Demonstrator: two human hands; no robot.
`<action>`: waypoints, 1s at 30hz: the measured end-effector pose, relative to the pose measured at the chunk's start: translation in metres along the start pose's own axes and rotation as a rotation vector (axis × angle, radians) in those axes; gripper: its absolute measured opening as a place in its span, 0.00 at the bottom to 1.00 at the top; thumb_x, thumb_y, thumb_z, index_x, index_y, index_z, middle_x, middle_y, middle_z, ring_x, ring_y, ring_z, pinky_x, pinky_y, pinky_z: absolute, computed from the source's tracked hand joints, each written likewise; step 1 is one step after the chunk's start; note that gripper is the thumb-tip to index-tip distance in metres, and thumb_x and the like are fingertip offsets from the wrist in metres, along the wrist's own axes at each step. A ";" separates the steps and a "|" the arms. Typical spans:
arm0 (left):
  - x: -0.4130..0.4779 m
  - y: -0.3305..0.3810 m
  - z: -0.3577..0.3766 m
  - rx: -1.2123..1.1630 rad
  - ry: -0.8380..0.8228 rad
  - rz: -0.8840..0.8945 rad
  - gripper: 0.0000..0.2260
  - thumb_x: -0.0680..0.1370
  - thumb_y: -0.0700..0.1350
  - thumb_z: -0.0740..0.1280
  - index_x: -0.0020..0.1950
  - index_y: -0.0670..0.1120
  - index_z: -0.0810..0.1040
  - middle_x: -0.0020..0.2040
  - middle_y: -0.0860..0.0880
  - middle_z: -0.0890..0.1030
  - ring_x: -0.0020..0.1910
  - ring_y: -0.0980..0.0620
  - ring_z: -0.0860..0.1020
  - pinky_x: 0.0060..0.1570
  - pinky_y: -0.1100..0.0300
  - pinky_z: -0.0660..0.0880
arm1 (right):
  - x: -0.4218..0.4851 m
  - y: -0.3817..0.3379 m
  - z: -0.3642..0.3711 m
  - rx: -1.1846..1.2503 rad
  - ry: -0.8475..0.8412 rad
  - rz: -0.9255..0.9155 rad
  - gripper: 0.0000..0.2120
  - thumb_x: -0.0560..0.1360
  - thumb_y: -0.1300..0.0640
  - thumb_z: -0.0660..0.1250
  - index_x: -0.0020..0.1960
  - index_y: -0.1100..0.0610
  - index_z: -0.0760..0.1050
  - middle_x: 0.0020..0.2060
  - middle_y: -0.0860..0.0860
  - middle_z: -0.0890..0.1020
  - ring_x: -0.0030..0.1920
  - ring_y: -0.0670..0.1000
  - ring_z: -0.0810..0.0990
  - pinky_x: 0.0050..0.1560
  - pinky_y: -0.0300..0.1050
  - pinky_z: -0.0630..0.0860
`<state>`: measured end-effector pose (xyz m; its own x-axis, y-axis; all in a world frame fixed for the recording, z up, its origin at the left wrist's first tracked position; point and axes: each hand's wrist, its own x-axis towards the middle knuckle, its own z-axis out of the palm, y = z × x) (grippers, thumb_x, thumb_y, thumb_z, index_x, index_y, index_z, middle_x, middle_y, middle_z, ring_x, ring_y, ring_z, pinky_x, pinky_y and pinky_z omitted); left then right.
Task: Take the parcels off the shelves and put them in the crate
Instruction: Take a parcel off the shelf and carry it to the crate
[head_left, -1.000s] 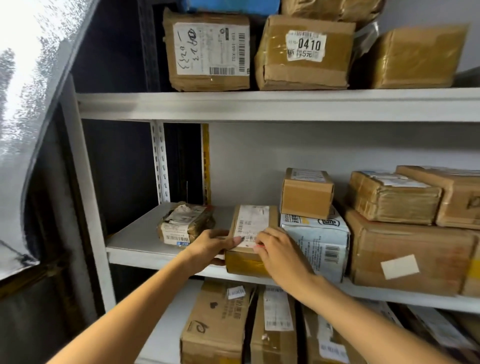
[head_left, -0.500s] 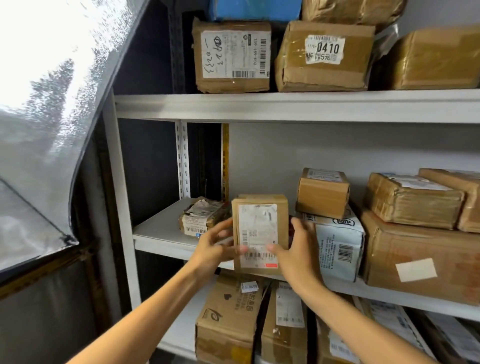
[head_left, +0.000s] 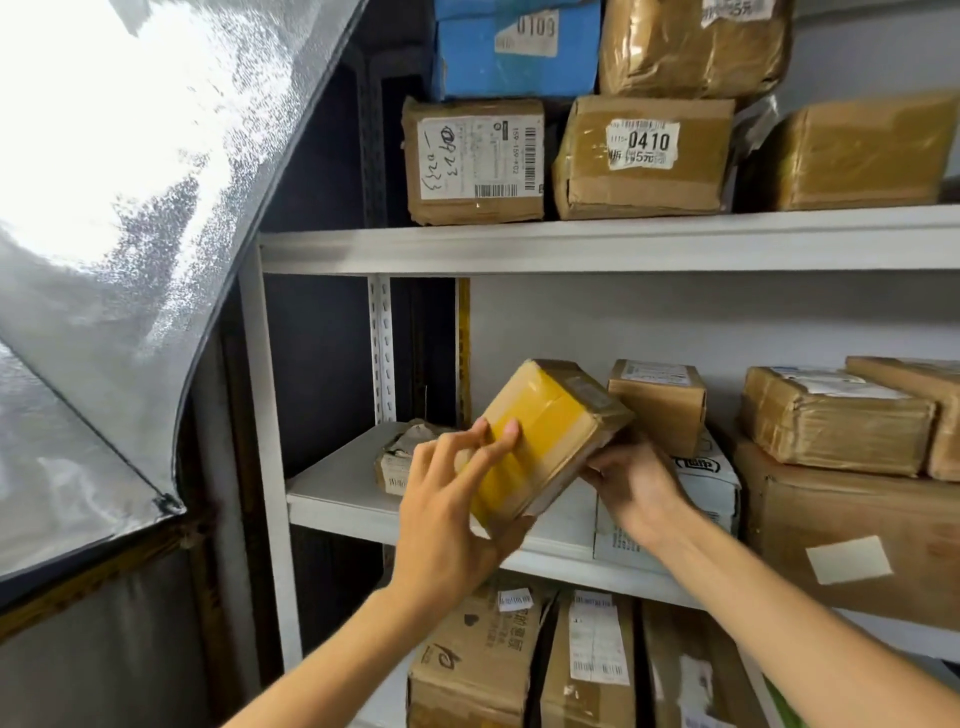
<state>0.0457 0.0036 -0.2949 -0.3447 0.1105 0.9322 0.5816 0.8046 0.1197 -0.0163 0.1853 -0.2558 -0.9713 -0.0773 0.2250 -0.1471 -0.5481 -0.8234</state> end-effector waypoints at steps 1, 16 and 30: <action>-0.002 0.003 0.003 0.000 0.008 0.018 0.34 0.67 0.56 0.76 0.72 0.54 0.69 0.65 0.50 0.72 0.62 0.49 0.68 0.58 0.57 0.69 | 0.000 -0.001 0.000 0.005 0.001 -0.002 0.22 0.66 0.79 0.51 0.47 0.58 0.74 0.41 0.54 0.80 0.46 0.54 0.76 0.47 0.48 0.74; 0.031 -0.016 0.000 -1.110 -0.372 -0.850 0.22 0.66 0.73 0.64 0.42 0.58 0.86 0.37 0.52 0.79 0.38 0.53 0.75 0.42 0.63 0.68 | -0.021 -0.026 -0.007 -0.715 -0.266 -0.279 0.27 0.68 0.42 0.71 0.65 0.48 0.75 0.55 0.41 0.83 0.58 0.40 0.78 0.65 0.45 0.70; 0.050 -0.089 -0.012 -0.706 -0.287 -0.683 0.28 0.66 0.50 0.75 0.65 0.47 0.75 0.56 0.51 0.82 0.55 0.52 0.80 0.47 0.62 0.80 | 0.029 0.039 0.047 -0.785 -0.125 -0.228 0.26 0.64 0.61 0.80 0.49 0.51 0.65 0.47 0.43 0.77 0.47 0.40 0.76 0.39 0.33 0.71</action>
<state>-0.0146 -0.0691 -0.2549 -0.8747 -0.0330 0.4836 0.4641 0.2310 0.8551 -0.0417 0.1225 -0.2563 -0.8807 -0.1520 0.4485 -0.4707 0.1758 -0.8646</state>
